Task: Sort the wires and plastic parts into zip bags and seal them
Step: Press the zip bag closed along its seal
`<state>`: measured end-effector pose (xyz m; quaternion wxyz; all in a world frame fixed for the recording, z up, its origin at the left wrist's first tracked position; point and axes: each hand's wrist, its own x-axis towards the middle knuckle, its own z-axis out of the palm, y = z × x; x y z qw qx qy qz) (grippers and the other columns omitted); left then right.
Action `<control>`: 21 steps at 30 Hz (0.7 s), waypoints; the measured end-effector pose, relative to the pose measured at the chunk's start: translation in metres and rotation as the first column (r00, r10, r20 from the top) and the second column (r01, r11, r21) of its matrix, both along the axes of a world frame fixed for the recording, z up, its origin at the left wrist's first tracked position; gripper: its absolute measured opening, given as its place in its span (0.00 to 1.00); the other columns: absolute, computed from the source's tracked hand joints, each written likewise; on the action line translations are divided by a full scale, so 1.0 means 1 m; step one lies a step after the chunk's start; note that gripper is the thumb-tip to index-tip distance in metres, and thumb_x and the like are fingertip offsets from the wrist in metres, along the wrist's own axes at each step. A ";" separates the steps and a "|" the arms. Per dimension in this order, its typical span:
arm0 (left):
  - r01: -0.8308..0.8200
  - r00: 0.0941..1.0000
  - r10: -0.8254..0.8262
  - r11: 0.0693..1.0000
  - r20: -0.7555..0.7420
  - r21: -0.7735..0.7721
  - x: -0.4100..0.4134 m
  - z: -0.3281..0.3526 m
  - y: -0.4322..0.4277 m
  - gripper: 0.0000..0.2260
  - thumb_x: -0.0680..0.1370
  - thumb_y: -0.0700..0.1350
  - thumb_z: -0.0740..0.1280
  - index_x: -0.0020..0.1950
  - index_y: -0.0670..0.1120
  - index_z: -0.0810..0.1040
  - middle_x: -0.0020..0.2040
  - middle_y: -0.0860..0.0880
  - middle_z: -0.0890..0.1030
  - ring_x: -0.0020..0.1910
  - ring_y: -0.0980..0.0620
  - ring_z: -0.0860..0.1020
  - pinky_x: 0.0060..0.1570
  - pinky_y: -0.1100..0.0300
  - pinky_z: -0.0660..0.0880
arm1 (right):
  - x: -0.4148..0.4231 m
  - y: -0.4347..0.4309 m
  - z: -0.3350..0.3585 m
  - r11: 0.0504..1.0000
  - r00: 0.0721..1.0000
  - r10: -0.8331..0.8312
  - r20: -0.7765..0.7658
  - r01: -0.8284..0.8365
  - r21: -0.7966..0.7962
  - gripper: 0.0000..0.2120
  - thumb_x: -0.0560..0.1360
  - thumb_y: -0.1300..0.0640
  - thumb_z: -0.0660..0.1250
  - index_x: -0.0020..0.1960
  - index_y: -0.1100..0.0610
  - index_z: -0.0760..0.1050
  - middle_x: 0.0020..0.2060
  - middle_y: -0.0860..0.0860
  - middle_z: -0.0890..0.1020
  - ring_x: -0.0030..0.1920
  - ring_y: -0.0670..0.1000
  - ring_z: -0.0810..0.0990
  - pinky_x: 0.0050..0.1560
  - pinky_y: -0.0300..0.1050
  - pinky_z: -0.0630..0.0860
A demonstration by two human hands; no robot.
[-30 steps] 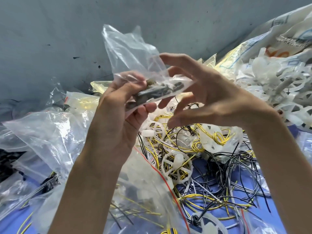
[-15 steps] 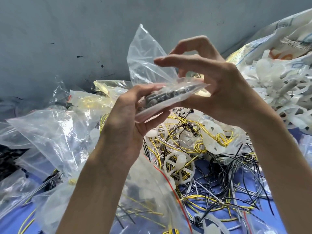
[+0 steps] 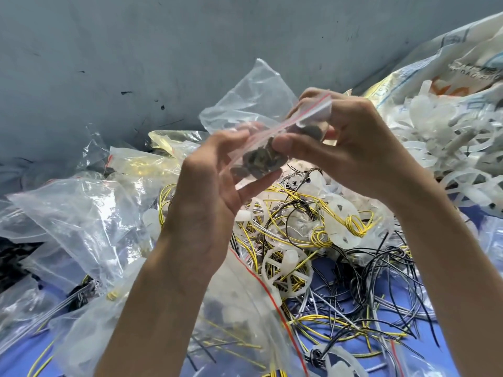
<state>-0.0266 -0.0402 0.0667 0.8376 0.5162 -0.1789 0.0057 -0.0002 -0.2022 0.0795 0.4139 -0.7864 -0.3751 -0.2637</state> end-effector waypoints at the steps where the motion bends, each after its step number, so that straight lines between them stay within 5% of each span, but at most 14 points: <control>1: 0.022 1.000 -0.022 1.000 0.022 -0.001 0.000 0.002 0.001 0.09 0.74 0.43 0.61 0.40 0.46 0.81 0.43 0.48 0.83 0.43 0.50 0.82 0.41 0.58 0.79 | 0.001 0.000 0.000 0.999 1.000 -0.017 -0.022 0.018 0.040 0.06 0.72 0.50 0.69 0.41 0.52 0.77 0.37 0.43 0.76 0.37 0.39 0.75 0.36 0.34 0.71; 6: -0.069 0.990 0.044 0.979 0.134 0.191 -0.002 0.004 -0.001 0.13 0.71 0.45 0.66 0.54 0.45 0.76 0.45 0.51 0.84 0.46 0.53 0.83 0.41 0.63 0.78 | 0.001 -0.001 0.001 0.984 0.990 -0.114 -0.079 0.124 0.129 0.26 0.72 0.44 0.68 0.35 0.69 0.74 0.25 0.58 0.67 0.29 0.48 0.64 0.29 0.49 0.59; 11: -0.240 0.962 0.195 0.939 0.193 0.248 -0.008 0.000 -0.007 0.14 0.67 0.47 0.72 0.49 0.45 0.75 0.39 0.50 0.85 0.39 0.51 0.84 0.34 0.63 0.78 | -0.002 -0.004 0.002 0.994 0.987 -0.047 -0.157 0.062 0.086 0.24 0.73 0.44 0.66 0.36 0.67 0.77 0.25 0.60 0.68 0.26 0.52 0.66 0.27 0.49 0.63; 14: -0.230 0.966 0.204 0.959 0.158 0.165 -0.008 0.003 -0.005 0.08 0.73 0.41 0.69 0.48 0.42 0.72 0.36 0.47 0.83 0.34 0.47 0.84 0.32 0.62 0.78 | 0.000 -0.004 0.001 0.990 0.973 0.048 -0.227 -0.017 0.137 0.12 0.70 0.46 0.69 0.46 0.54 0.75 0.40 0.51 0.80 0.38 0.51 0.80 0.36 0.47 0.78; 19: -0.171 0.983 0.164 0.982 0.082 0.085 -0.006 0.006 -0.002 0.08 0.78 0.36 0.62 0.55 0.33 0.71 0.30 0.47 0.79 0.24 0.51 0.78 0.26 0.66 0.75 | 0.000 -0.006 -0.002 0.967 0.940 0.249 -0.233 -0.227 0.116 0.44 0.66 0.52 0.75 0.73 0.43 0.52 0.65 0.50 0.71 0.56 0.56 0.80 0.49 0.57 0.81; 21: -0.114 0.993 0.112 0.992 0.036 0.056 -0.005 0.006 -0.002 0.09 0.78 0.36 0.60 0.57 0.34 0.70 0.30 0.49 0.81 0.25 0.52 0.79 0.26 0.66 0.76 | 0.000 -0.006 -0.001 0.965 0.945 0.260 -0.197 -0.245 0.095 0.41 0.67 0.51 0.75 0.73 0.43 0.56 0.66 0.49 0.69 0.57 0.55 0.79 0.49 0.54 0.81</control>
